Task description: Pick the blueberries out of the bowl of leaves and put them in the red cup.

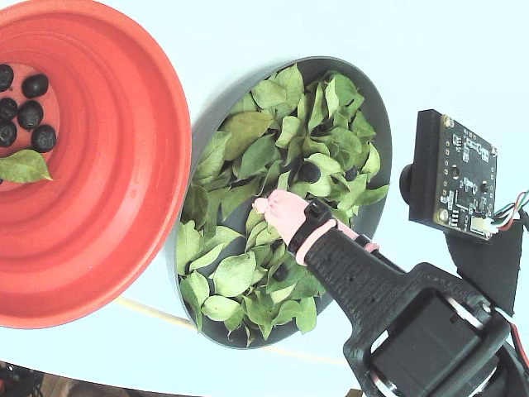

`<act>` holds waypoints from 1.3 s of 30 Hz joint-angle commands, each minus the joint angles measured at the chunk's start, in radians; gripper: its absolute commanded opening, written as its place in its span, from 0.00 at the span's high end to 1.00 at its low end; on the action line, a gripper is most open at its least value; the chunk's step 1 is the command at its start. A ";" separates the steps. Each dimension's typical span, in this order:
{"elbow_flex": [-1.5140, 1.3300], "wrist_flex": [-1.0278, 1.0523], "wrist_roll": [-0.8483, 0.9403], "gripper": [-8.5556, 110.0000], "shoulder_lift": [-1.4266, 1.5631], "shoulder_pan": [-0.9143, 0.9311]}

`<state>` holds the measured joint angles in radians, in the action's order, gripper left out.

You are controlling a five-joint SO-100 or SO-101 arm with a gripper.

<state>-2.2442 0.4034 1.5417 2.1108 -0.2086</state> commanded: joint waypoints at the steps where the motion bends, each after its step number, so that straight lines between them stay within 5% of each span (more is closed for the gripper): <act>1: 0.044 -0.014 0.018 0.79 0.037 0.018; 39: 0.104 -0.225 0.184 0.80 -0.216 0.225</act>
<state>-2.1982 0.1979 1.7165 1.8853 0.0092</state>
